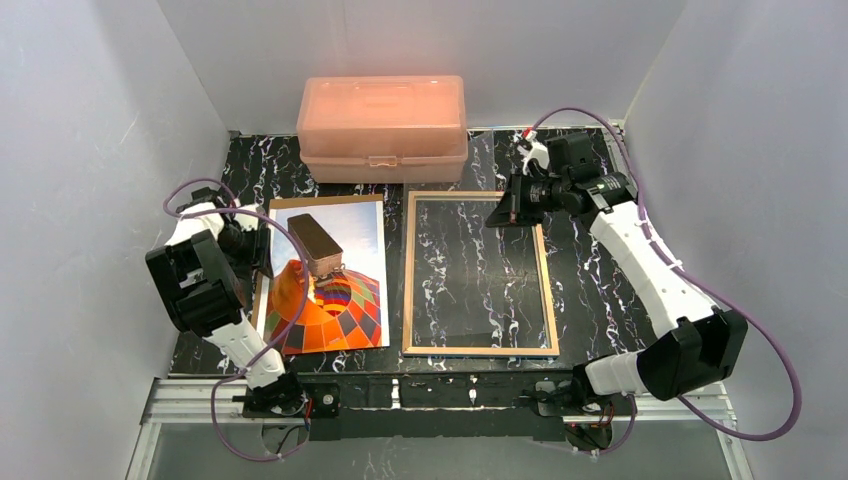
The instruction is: Put the photo into the frame
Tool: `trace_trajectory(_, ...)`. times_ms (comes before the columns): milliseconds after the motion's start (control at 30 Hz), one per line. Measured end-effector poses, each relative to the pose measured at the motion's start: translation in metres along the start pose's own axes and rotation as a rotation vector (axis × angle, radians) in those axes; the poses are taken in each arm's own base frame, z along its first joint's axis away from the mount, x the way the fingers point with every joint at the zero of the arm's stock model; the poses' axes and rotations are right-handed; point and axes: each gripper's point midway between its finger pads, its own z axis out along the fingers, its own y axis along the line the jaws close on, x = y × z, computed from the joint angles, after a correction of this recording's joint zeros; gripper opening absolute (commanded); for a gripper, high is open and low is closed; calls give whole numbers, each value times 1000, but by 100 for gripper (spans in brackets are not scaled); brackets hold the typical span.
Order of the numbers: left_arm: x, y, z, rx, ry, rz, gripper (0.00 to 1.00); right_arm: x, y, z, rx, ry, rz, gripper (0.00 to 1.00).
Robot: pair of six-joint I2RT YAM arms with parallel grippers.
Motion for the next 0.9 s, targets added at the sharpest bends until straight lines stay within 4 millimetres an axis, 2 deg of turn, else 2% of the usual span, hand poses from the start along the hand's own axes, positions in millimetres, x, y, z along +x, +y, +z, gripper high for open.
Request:
trace_trajectory(133, -7, -10, -11, -2, -18, 34, 58, 14, -27, -8, 108, 49, 8, 1)
trace_trajectory(233, -14, -29, -24, -6, -43, 92, 60, 23, -42, -10, 175, 82, 4, 1)
trace_trajectory(467, -44, -110, -59, 35, -139, 299, 61, 36, -81, -2, 323, 145, 7, 1)
trace_trajectory(700, -33, -179, -55, 109, -97, 439, 61, 42, -112, 3, 449, 175, 2, 1)
trace_trajectory(900, -22, -212, -42, 150, -45, 480, 61, 37, -129, 3, 529, 162, -18, 1)
